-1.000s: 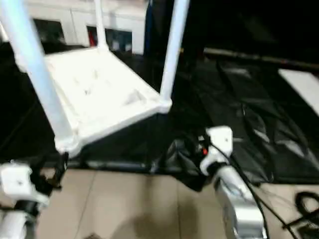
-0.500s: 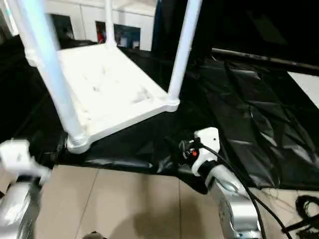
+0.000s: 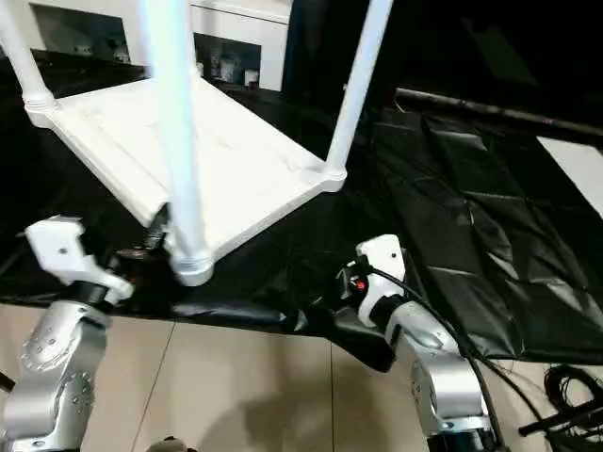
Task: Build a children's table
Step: Rotate table base
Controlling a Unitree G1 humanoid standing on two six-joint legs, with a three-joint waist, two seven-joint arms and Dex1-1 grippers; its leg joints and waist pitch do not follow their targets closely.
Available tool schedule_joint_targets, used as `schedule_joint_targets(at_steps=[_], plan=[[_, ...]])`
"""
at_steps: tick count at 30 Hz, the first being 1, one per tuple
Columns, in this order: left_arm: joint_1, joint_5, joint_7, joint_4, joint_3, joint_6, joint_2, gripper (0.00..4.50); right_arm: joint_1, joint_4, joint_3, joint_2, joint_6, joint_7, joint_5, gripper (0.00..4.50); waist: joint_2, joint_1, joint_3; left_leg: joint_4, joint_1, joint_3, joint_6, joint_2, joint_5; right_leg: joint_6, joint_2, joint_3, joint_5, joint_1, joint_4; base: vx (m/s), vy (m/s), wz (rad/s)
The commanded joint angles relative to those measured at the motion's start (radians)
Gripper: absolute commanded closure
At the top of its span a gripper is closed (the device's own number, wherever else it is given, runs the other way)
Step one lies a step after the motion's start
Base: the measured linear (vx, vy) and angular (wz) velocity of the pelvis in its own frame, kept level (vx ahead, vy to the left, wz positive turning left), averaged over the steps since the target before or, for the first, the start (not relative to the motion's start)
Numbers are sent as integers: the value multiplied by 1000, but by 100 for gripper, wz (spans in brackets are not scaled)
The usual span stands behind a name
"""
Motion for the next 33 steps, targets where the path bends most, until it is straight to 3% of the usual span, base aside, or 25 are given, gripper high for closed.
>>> schedule_joint_targets(at_steps=[1,4,5,6,7,8,9,12,13,14,20,23,24,25,26,27,29,30,32,33], plan=[[-49,27,-37,12,-79,19,-8,5,-19,23,-8,-7,-16,-44,-37,0,21,0,-47,-77,32,-1,-56,31,-187,-100,-70,44,-33,21,-72,0,0,0],[-113,84,-61,81,-146,1,-16,5,-33,49,-29,0,-15,-99,-58,0,19,2,-48,-80,31,-1,-69,32,-200,-83,-71,46,-61,22,-72,0,0,0],[-151,112,-73,124,-177,0,-21,5,-38,54,-39,4,-11,-115,-55,0,27,2,-49,-80,29,-1,-73,31,-197,-82,-70,46,-55,22,-71,0,0,0],[-155,115,-74,128,-180,0,-22,5,-39,55,-40,4,-11,-117,-54,0,23,4,-50,-78,35,2,-75,31,-200,-77,-69,48,-47,18,-73,0,0,0],[-187,127,-87,167,-202,-2,-32,5,-38,52,-43,3,-12,-119,-55,0,26,2,-51,-79,30,0,-78,30,-193,-79,-69,48,-18,23,-71,0,0,0],[-235,150,-102,226,-236,1,-46,5,-37,50,-46,1,-14,-123,-56,0,25,3,-53,-77,31,0,-79,30,-189,-81,-69,48,-5,23,-68,0,0,0],[-251,159,-105,247,-248,6,-49,5,-37,50,-46,1,-15,-125,-56,0,31,3,-55,-74,34,2,-78,28,-186,-85,-68,49,22,20,-68,0,0,0],[-323,193,-122,368,-287,-21,-69,5,-28,38,-49,-2,-17,-129,-54,0,26,1,-56,-71,27,3,-63,26,-161,-101,-71,50,56,30,-63,0,0,0],[-333,198,-125,385,-291,-31,-72,5,-26,35,-49,-2,-17,-131,-54,0,31,-1,-56,-70,29,4,-55,25,-151,-107,-70,51,66,28,-66,0,0,0],[-348,205,-127,413,-294,-48,-75,5,-22,29,-48,-5,-17,-128,-53,0,27,-4,-57,-70,24,3,-49,25,-144,-114,-71,51,76,34,-64,0,0,0],[-372,191,-80,457,-218,-75,-43,5,4,-35,-22,-40,-1,-10,-1,0,23,-12,-56,-66,23,2,-6,29,-143,-150,-73,50,93,39,-61,0,0,0],[-335,173,-91,418,-181,-73,-1,5,3,-45,31,-69,3,104,23,0,23,-21,-53,-68,22,2,11,31,-161,-162,-74,49,40,34,-65,0,0,0],[-290,138,-128,350,-166,-50,19,5,-29,-9,56,-65,-11,136,18,0,19,-26,-52,-69,17,0,10,32,-168,-170,-77,47,10,38,-63,0,0,0],[-265,113,-153,311,-162,-34,24,5,-44,6,63,-61,-18,146,17,0,15,-33,-43,-76,9,0,4,30,-181,-166,-75,45,-45,35,-69,0,0,0],[-236,81,-181,262,-158,-11,28,5,-64,27,70,-56,-26,149,9,0,19,-32,-45,-75,14,1,1,31,-199,-167,-76,46,-76,31,-70,0,0,0],[-199,40,-212,198,-155,18,34,5,-90,56,75,-52,-35,150,-1,0,10,-33,-38,-74,20,5,-1,33,-213,-173,-75,49,-111,20,-76,0,0,0],[-153,-13,-248,119,-157,58,43,5,-123,96,78,-46,-47,159,-9,0,17,-29,-37,-75,24,5,-8,36,-213,-187,-75,50,-120,16,-70,0,0,0],[-76,-93,-291,-10,-174,123,66,5,-175,163,84,-41,-71,170,-28,0,3,-30,-28,-75,22,8,-6,36,-204,-189,-72,51,-110,9,-70,0,0,0],[3,-158,-310,-129,-207,183,95,5,-233,240,94,-36,-96,187,-39,0,8,-26,-25,-72,24,12,-2,37,-181,-195,-67,51,-66,1,-62,0,0,0],[54,-181,-313,-194,-228,214,118,5,-274,297,105,-30,-115,195,-51,0,4,-31,-15,-77,19,13,-1,34,-180,-190,-60,50,-65,2,-66,0,0,0]])
